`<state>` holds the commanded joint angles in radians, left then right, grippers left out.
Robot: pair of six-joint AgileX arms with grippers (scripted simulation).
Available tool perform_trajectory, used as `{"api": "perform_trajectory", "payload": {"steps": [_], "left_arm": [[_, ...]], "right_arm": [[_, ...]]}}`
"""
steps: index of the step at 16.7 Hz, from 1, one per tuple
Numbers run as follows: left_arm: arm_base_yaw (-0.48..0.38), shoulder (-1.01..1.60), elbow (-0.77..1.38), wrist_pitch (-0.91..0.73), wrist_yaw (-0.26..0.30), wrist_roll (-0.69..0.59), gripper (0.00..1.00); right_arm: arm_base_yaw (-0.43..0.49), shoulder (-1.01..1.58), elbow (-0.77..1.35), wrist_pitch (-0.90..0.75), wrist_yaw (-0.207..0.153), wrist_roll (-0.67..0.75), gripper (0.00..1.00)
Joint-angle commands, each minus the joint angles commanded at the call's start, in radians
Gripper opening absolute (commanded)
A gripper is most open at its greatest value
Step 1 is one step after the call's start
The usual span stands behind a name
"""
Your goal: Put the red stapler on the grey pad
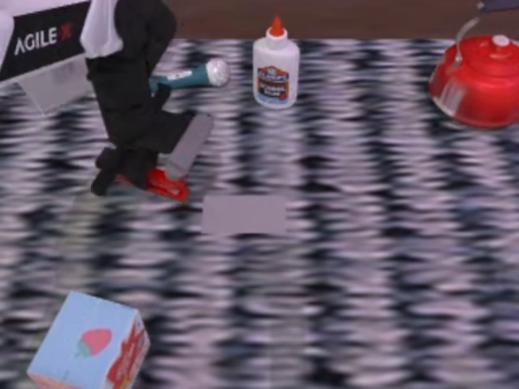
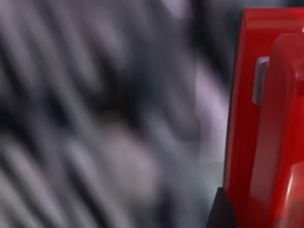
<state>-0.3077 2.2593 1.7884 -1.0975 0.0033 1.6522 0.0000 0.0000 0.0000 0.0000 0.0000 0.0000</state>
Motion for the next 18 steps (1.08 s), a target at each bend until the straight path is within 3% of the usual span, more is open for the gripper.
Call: {"api": "perform_trajectory", "payload": {"steps": [4, 11, 18], "left_arm": [[0.004, -0.045, 0.105, -0.155, 0.0, 0.002, 0.0], [-0.005, -0.045, 0.131, -0.175, 0.0, -0.015, 0.0], [-0.112, 0.079, 0.376, -0.315, 0.007, -0.313, 0.0]], "right_arm": [[0.0, 0.0, 0.0, 0.0, 0.0, 0.0, 1.0], [0.0, 0.0, 0.0, 0.0, 0.0, 0.0, 1.0], [0.0, 0.0, 0.0, 0.0, 0.0, 0.0, 1.0]]}}
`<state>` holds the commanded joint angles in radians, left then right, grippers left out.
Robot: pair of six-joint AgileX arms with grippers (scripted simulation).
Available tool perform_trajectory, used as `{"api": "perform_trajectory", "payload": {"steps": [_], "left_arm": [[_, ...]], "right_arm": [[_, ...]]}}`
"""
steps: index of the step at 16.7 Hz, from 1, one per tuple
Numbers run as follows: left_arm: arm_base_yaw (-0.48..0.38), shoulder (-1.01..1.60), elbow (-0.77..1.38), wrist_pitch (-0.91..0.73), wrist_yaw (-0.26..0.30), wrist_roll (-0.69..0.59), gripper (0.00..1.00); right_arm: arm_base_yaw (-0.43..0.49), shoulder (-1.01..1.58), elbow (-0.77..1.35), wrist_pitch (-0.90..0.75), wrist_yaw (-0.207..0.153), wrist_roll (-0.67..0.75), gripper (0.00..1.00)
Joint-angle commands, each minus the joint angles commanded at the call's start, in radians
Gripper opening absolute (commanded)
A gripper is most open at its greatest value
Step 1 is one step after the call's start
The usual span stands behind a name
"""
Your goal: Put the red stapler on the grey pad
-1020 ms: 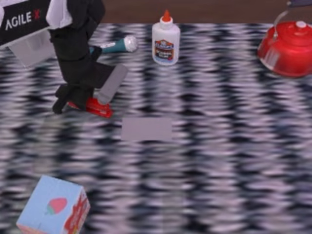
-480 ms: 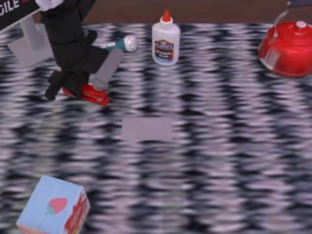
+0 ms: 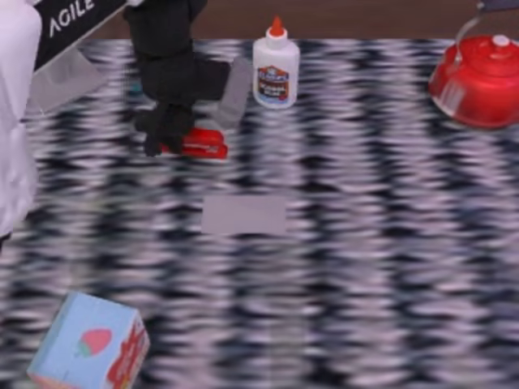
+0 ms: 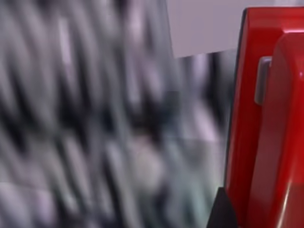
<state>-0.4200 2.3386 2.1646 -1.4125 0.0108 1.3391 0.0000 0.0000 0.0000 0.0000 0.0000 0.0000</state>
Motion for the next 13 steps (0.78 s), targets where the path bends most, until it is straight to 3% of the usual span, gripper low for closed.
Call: {"api": "perform_trajectory", "payload": {"steps": [6, 13], "left_arm": [[-0.096, 0.095, 0.203, -0.114, 0.006, -0.259, 0.0], [-0.095, 0.094, 0.198, -0.102, 0.005, -0.271, 0.0]], "right_arm": [[0.0, 0.0, 0.0, 0.0, 0.0, 0.0, 1.0], [0.0, 0.0, 0.0, 0.0, 0.0, 0.0, 1.0]]}}
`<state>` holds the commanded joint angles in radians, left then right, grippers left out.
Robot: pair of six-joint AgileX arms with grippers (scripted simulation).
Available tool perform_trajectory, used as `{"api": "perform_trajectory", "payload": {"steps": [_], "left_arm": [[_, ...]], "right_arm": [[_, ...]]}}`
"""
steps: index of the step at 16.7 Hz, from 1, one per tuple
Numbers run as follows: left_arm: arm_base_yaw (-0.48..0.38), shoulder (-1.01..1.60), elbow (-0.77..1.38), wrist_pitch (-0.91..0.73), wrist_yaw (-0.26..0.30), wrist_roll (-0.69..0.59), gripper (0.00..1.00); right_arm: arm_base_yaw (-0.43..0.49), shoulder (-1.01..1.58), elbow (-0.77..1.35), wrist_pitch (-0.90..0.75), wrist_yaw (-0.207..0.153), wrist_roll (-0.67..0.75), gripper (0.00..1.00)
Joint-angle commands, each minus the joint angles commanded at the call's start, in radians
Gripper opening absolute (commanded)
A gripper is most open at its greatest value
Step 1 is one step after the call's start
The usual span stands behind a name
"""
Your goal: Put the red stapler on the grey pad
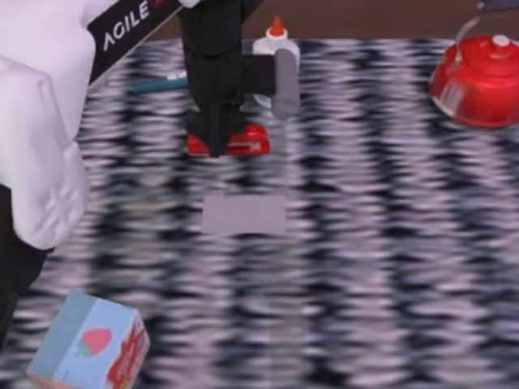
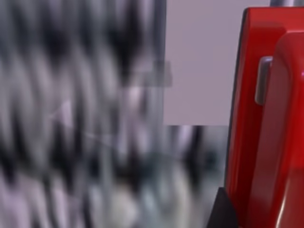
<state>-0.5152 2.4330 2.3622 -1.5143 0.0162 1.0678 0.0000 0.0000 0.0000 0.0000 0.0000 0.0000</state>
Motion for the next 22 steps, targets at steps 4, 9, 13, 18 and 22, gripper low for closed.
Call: {"api": "perform_trajectory", "payload": {"steps": [4, 9, 13, 18, 22], "left_arm": [[-0.002, 0.002, -0.136, 0.144, 0.0, -0.009, 0.0], [-0.017, 0.018, -0.334, 0.347, 0.001, -0.009, 0.0], [-0.017, 0.02, -0.353, 0.367, 0.001, -0.01, 0.0], [-0.017, 0.02, -0.353, 0.367, 0.001, -0.01, 0.3], [-0.017, 0.02, -0.353, 0.367, 0.001, -0.01, 0.6]], "right_arm": [[0.0, 0.0, 0.0, 0.0, 0.0, 0.0, 1.0], [0.0, 0.0, 0.0, 0.0, 0.0, 0.0, 1.0], [0.0, 0.0, 0.0, 0.0, 0.0, 0.0, 1.0], [0.0, 0.0, 0.0, 0.0, 0.0, 0.0, 1.0], [0.0, 0.0, 0.0, 0.0, 0.0, 0.0, 1.0]]}}
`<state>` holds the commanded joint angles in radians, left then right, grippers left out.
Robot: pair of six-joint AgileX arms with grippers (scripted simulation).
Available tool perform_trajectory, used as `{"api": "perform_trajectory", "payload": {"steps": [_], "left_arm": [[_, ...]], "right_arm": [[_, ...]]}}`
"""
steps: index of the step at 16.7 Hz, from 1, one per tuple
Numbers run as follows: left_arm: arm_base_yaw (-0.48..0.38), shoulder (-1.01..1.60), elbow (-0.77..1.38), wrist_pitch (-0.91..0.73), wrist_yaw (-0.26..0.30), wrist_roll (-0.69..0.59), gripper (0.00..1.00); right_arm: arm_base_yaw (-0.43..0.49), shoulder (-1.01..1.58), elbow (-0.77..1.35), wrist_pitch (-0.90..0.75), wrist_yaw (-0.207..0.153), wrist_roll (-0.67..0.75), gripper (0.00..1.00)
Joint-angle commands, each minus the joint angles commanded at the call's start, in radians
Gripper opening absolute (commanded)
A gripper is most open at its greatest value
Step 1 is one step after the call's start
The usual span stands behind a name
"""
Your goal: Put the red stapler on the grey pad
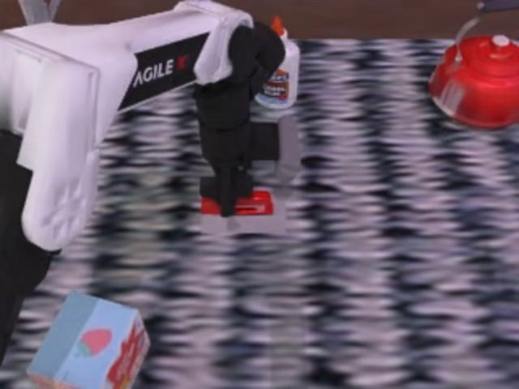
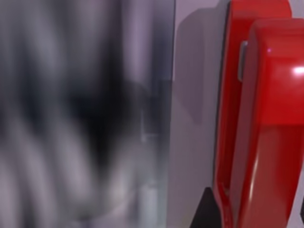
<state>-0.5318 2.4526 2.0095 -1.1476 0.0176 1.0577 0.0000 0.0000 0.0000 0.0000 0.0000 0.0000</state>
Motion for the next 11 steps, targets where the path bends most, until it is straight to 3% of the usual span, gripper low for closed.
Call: {"api": "perform_trajectory", "payload": {"steps": [5, 11], "left_arm": [[0.0, 0.0, 0.0, 0.0, 0.0, 0.0, 0.98], [0.0, 0.0, 0.0, 0.0, 0.0, 0.0, 1.0]], "right_arm": [[0.0, 0.0, 0.0, 0.0, 0.0, 0.0, 1.0], [0.0, 0.0, 0.0, 0.0, 0.0, 0.0, 1.0]]}}
